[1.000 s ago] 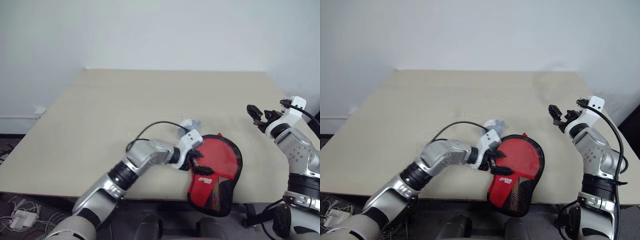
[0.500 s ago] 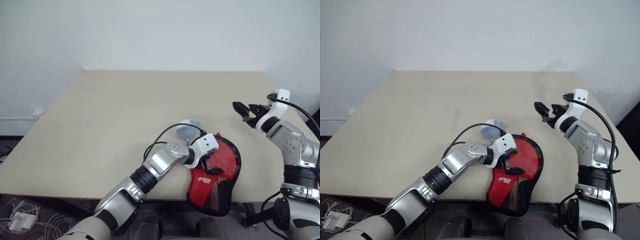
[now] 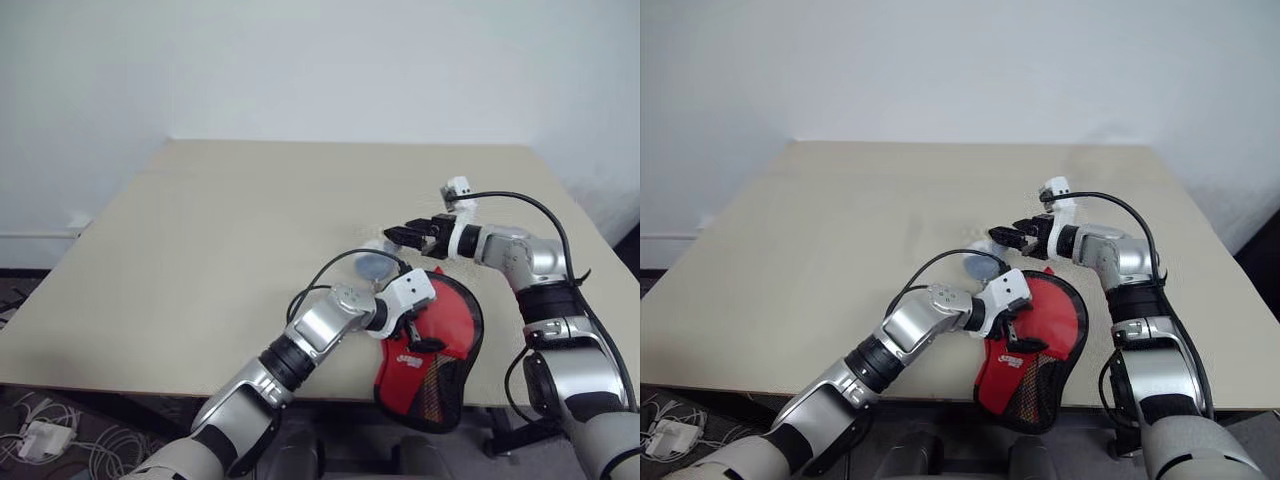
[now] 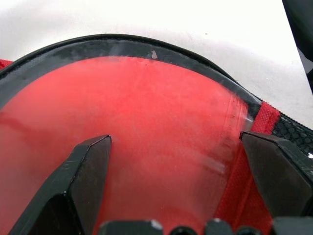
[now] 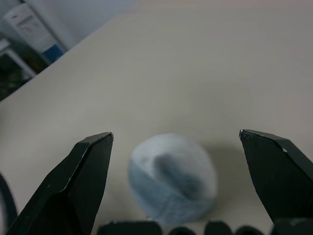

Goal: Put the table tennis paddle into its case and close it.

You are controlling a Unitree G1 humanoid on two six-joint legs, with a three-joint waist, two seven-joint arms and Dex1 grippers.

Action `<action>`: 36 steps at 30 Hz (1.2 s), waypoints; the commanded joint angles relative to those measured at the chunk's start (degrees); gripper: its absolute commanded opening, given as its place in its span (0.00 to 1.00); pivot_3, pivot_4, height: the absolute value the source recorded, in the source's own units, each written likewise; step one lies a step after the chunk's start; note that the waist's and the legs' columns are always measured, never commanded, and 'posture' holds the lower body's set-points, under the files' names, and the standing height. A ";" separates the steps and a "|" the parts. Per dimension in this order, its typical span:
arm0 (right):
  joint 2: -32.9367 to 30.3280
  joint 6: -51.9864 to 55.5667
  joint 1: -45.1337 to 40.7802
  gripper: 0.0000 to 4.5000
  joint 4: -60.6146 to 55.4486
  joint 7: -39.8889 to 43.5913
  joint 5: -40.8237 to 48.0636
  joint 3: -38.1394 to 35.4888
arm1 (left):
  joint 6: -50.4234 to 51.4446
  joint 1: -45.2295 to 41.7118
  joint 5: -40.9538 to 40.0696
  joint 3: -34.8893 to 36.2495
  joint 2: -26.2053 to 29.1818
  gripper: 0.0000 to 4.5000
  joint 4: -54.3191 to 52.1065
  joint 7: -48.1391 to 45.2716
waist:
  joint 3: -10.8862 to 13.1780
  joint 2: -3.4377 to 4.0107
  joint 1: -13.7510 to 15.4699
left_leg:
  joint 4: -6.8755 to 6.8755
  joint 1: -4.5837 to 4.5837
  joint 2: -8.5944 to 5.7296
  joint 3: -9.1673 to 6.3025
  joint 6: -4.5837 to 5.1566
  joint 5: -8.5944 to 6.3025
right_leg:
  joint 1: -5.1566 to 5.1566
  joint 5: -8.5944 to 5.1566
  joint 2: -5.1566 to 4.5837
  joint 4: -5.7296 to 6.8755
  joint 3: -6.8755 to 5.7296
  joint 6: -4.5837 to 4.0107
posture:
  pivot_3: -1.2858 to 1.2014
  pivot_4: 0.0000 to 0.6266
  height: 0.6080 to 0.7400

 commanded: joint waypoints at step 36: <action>8.21 -8.64 -5.21 0.03 12.96 -16.09 -5.59 -12.24 | 8.39 3.49 2.74 -0.36 0.10 1.00 1.85 -0.87 | -0.04 0.04 -0.03 | -0.01 0.06 0.00 -0.06 -0.04 -0.01 | 0.05 0.02 0.04 0.08 -0.02 0.02 | 0.52 0.00 1.00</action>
